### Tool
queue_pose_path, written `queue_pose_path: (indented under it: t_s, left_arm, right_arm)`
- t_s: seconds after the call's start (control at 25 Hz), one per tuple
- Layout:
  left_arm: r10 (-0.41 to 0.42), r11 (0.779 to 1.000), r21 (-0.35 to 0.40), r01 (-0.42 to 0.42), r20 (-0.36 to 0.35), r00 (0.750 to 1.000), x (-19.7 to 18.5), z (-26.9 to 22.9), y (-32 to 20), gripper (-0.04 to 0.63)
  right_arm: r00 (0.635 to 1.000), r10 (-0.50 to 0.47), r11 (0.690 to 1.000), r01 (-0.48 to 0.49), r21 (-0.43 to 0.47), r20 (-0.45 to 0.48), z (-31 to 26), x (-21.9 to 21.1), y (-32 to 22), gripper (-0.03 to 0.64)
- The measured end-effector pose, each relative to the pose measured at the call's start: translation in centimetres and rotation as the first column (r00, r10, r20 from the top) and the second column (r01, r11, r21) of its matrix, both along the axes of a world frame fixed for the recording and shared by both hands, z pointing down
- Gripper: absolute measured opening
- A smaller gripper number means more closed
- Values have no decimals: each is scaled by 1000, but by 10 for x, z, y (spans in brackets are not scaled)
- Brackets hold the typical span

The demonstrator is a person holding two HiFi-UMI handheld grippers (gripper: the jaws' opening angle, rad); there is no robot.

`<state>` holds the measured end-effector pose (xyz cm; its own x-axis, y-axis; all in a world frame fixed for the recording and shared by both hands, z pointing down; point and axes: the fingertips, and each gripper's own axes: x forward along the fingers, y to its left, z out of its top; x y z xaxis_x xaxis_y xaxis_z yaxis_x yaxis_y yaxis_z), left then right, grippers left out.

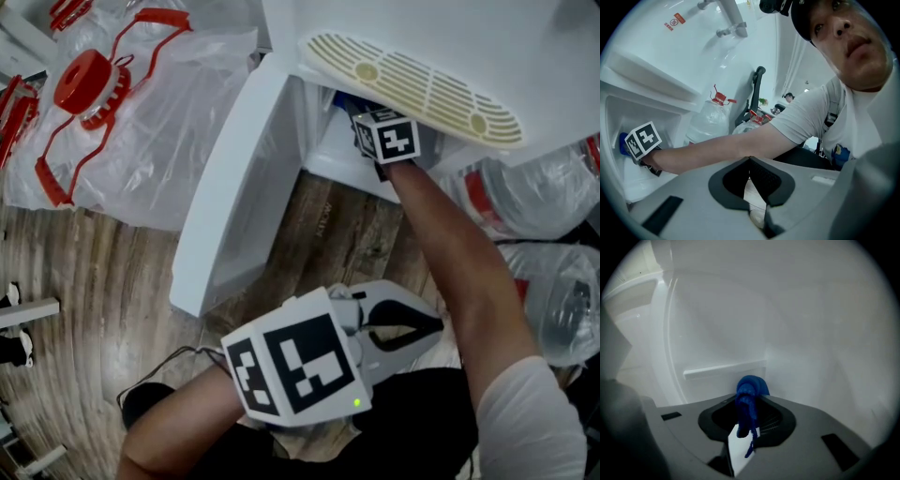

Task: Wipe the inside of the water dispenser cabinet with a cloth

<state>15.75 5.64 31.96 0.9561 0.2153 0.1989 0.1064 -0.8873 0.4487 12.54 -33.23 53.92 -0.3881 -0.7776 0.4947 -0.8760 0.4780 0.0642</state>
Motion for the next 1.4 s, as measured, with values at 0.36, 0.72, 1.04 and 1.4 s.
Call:
queue_pose_path:
  t_s: [0.36, 0.72, 1.04, 1.4]
  left_arm:
    - [16, 1000, 8, -15, -34, 999, -3, -7, -1, 3]
    - [27, 1000, -10, -27, -55, 998, -3, -12, -2, 3]
    - [29, 1000, -8, -29, -52, 998, -3, -13, 0, 3]
    - [21, 1000, -3, -21, -51, 998, -7, -15, 0, 3]
  right_arm:
    - [996, -86, 996, 87, -18, 26, -1, -21, 40, 83]
    - [999, -46, 998, 47, 38, -18, -25, -3, 49, 84]
    - [999, 2, 992, 4, 124, -44, -60, 1, 12, 84]
    - [996, -83, 990, 86, 111, -31, -56, -18, 30, 84]
